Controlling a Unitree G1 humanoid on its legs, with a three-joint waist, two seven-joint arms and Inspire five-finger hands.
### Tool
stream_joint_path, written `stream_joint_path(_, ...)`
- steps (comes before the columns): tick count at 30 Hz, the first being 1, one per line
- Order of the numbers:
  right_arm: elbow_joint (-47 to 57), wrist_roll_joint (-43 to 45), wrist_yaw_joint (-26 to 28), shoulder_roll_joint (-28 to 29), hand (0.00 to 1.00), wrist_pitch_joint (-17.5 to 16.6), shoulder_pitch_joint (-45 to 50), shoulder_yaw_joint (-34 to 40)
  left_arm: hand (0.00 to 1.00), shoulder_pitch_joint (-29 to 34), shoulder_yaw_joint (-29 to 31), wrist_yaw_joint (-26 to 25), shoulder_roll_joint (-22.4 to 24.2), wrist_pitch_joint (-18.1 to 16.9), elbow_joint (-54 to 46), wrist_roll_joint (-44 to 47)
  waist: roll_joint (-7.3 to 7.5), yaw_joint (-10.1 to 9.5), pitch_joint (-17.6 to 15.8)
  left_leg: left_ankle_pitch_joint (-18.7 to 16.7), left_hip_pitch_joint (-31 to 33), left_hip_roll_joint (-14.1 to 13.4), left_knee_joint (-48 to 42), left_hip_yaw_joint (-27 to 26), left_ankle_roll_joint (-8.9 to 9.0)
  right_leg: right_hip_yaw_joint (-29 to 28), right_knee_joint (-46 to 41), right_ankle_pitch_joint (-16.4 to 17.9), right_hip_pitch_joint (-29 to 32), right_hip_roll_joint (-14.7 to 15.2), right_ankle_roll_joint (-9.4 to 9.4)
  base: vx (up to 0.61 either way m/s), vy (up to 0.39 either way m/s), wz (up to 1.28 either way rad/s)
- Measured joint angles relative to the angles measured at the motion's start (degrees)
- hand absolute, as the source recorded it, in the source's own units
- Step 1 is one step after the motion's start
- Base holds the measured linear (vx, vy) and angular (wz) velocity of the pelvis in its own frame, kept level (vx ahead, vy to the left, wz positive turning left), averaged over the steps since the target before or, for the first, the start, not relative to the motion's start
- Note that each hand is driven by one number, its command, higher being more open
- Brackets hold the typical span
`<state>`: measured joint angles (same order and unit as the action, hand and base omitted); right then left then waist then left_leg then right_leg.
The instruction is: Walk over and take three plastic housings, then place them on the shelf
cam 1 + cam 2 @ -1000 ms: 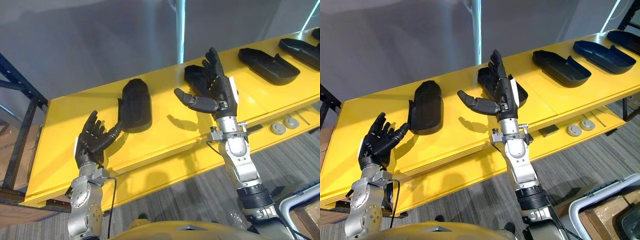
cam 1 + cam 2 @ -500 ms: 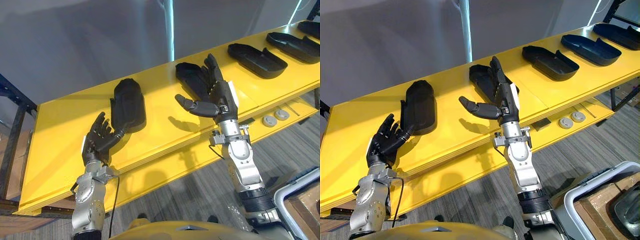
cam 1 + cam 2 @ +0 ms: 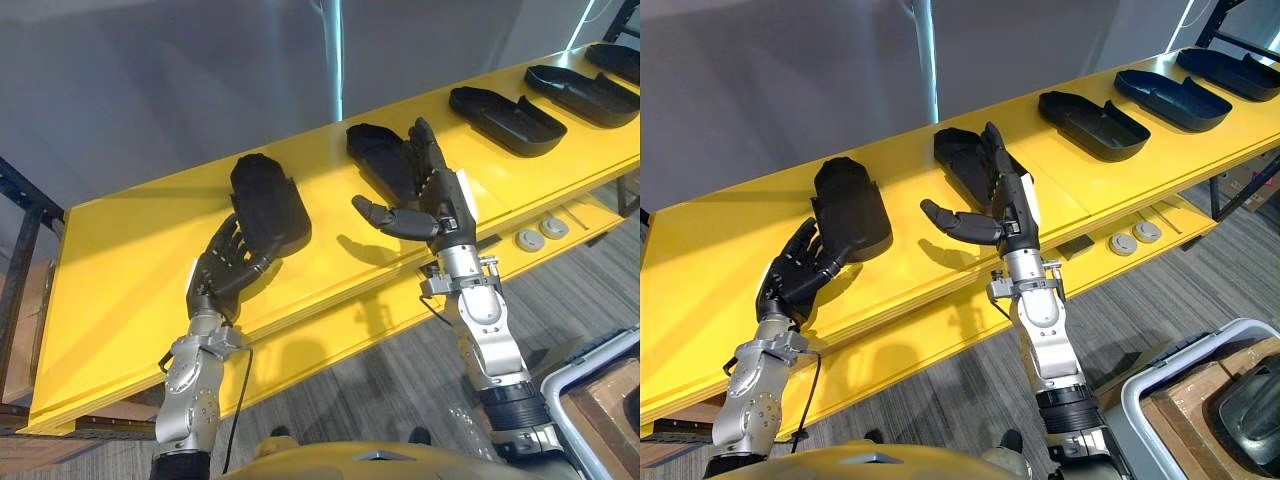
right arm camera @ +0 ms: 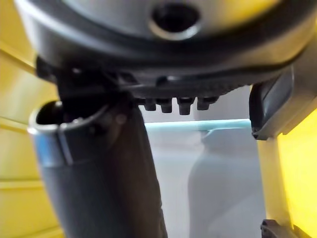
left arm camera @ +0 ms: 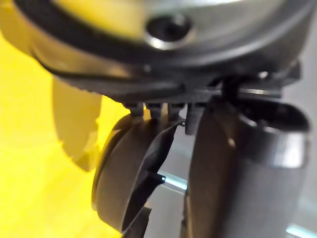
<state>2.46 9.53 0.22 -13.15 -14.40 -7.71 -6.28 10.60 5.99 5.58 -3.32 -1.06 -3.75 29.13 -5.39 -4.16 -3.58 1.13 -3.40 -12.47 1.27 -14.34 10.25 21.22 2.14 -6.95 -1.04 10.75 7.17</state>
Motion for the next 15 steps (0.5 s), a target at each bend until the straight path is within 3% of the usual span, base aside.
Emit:
stream_joint_path(9, 0.0, 0.0, 0.93, 0.12, 1.0, 0.09, 0.01, -0.05, 1.0, -0.16, -1.82, 0.04, -0.02, 0.2, -0.2, -0.03, 0.02, 0.48, -0.01, 0.0, -0.08, 0.0, 0.01, -0.1, 0.0, -0.11, 0.0, -0.01, 0.0, 0.0, -0.01, 0.0, 0.0, 0.0)
stream_joint_path(15, 0.02, -0.07, 1.68, 0.17, 1.0, 0.47, 0.22, -0.1, 1.0, -0.16, -1.35, -5.98, 0.01, 0.24, -0.25, -3.15, 0.04, 0.54, 0.01, 0.0, -0.07, -0.01, 0.01, -0.1, 0.0, -0.11, 0.0, -0.03, 0.0, -0.02, -0.01, 0.0, 0.0, 0.0)
